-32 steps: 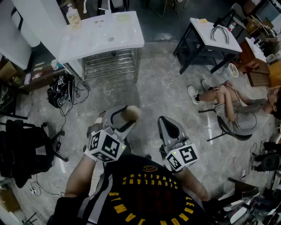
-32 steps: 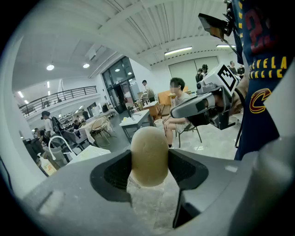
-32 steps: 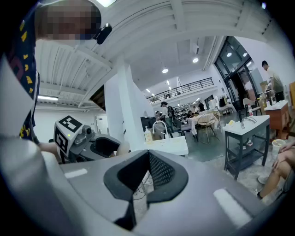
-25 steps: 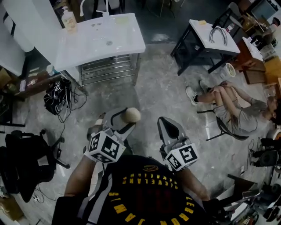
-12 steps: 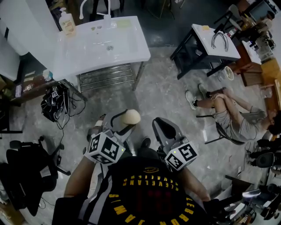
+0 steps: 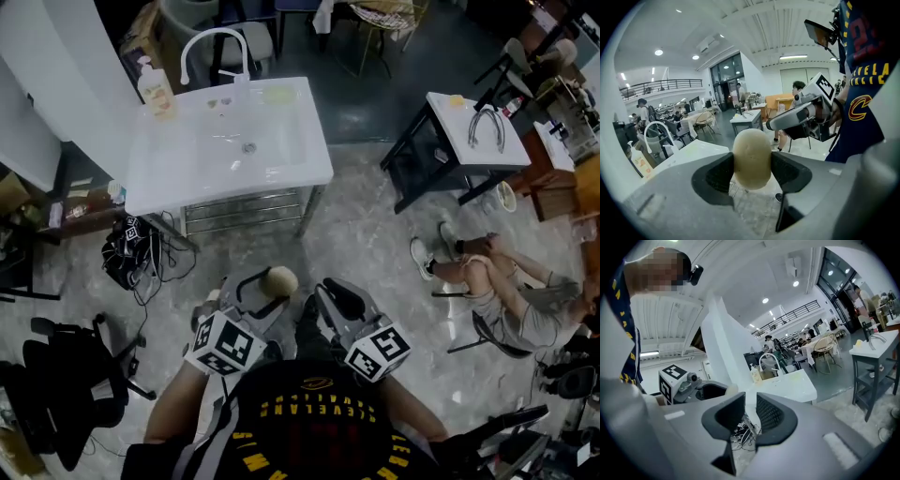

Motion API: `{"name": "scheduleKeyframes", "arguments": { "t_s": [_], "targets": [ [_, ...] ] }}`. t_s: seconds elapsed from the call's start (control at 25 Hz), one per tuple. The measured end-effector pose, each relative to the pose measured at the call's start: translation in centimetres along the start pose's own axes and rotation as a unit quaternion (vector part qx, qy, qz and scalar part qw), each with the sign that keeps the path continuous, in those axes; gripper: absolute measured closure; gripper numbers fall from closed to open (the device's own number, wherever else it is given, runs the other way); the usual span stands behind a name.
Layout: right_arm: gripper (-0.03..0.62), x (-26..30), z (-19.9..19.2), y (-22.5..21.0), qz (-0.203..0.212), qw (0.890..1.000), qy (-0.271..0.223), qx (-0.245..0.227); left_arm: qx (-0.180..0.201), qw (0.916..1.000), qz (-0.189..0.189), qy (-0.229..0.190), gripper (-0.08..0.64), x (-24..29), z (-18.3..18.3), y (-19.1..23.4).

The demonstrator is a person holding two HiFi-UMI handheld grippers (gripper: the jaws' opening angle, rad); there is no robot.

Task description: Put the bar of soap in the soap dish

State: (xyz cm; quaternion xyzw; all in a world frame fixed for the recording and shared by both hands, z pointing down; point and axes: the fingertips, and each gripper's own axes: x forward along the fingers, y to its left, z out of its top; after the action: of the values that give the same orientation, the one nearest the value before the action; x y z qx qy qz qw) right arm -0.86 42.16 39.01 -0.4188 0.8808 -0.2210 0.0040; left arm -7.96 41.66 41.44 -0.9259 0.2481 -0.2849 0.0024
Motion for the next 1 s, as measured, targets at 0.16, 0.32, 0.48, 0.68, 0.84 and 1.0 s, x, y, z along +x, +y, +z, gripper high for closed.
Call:
{"name": "scheduleKeyframes", "arguments": {
  "t_s": [0.16,0.32,0.48,0.68,0.84,1.0],
  "targets": [
    [0.523,2.4,2.3,-2.9,0.026,1.000,0.002,-0.002,-0.005,0.9996,0.023,0.015,0.305,2.4,1.0,3.1],
    [0.526,3.8,4.0,-6.6,0.045,0.999,0.006,0.002,-0.006,0.9986,0.044,0.028,0.305,5.2,2.6,5.6],
    [0.528,4.8,5.6,-10.0,0.057,0.998,0.009,0.011,-0.014,0.9972,0.056,0.049,0.305,7.7,3.2,7.2],
    [0.534,5.8,6.9,-13.2,0.071,0.997,0.014,0.025,-0.024,0.9945,0.080,0.063,0.305,9.8,4.0,9.0],
    [0.538,6.6,7.6,-14.9,0.085,0.996,0.017,0.028,-0.028,0.9930,0.092,0.069,0.305,11.0,4.7,9.9],
    [0.540,7.5,8.4,-16.1,0.090,0.995,0.014,0.034,-0.028,0.9922,0.097,0.074,0.305,12.0,5.1,10.7]
  ]
}}
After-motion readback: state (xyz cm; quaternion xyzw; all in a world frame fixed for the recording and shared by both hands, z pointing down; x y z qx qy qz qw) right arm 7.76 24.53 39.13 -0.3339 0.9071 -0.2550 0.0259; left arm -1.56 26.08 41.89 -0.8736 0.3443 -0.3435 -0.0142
